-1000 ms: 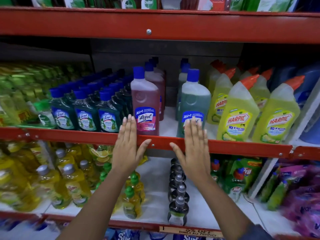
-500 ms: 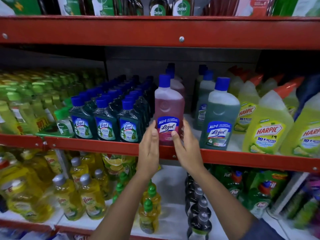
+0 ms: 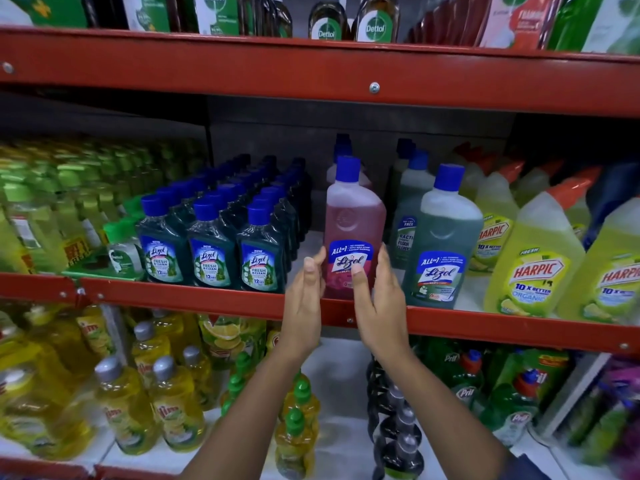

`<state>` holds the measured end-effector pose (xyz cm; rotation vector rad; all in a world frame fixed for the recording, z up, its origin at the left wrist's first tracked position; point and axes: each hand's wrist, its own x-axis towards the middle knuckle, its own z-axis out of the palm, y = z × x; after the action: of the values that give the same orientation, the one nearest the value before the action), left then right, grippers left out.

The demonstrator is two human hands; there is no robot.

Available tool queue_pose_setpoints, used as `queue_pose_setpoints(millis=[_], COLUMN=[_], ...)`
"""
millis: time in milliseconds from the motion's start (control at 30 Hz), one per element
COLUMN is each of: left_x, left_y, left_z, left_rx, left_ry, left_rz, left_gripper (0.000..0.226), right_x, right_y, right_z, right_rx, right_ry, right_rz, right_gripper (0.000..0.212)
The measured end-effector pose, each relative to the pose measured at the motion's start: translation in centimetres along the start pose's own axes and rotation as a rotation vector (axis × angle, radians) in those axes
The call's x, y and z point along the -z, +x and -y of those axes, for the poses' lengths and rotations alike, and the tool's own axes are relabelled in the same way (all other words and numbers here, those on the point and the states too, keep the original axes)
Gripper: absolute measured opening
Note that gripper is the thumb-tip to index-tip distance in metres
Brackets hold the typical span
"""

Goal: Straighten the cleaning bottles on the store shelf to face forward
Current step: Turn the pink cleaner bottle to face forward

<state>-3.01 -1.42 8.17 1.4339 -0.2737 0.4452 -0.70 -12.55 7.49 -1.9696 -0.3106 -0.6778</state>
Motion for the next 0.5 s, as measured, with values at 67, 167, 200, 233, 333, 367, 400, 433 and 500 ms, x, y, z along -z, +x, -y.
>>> queue_pose_setpoints(millis=[67, 167, 200, 233, 333, 367, 400, 433, 500], left_x=[0.38, 0.09, 0.03, 0.1, 0.23, 0.24, 0.22, 0.16, 0.09], left_y=[0.72, 0.72, 0.64, 0.64, 0.65, 0.59, 0.56, 0.51, 0.51], left_z=[0.22, 0.22, 0.21, 0.31, 0.29, 0.28, 0.36, 0.31, 0.35], left_rx=[-0.024, -0.028, -0.034, -0.044, -0.038, -0.036, -0.037, -0.036, -0.039], left_ry=[-0.028, -0.05, -0.056, -0.055, -0.027, -0.029, -0.031, -0.038, -0.04], left_rz=[0.035, 0.012, 0.011, 0.006, -0.022, -0.035, -0.048, -0.059, -0.07], left_gripper=[0.048, 0.061, 0.067, 0.075, 0.098, 0.093, 0.085, 0.08, 0.08], right_x=[-0.48, -0.12, -0.09, -0.07, 0.02, 0.01, 0.03, 0.04, 0.03], right_y=[0.26, 0.31, 0.3, 0.29, 0.31, 0.36, 0.32, 0.25, 0.25], right_z=[0.18, 0.38, 0.33, 0.36, 0.24, 0.1, 0.05, 0.02, -0.07], right_rx=[0.008, 0.02, 0.024, 0.029, 0.037, 0.038, 0.036, 0.034, 0.028], right_ry=[-0.02, -0.014, -0.015, -0.01, 0.022, 0.036, 0.05, 0.056, 0.046], right_rz=[-0.029, -0.021, -0.017, -0.011, 0.014, 0.023, 0.034, 0.042, 0.054], right_gripper=[0.063, 0.063, 0.063, 0.064, 0.068, 0.068, 0.069, 0.071, 0.073])
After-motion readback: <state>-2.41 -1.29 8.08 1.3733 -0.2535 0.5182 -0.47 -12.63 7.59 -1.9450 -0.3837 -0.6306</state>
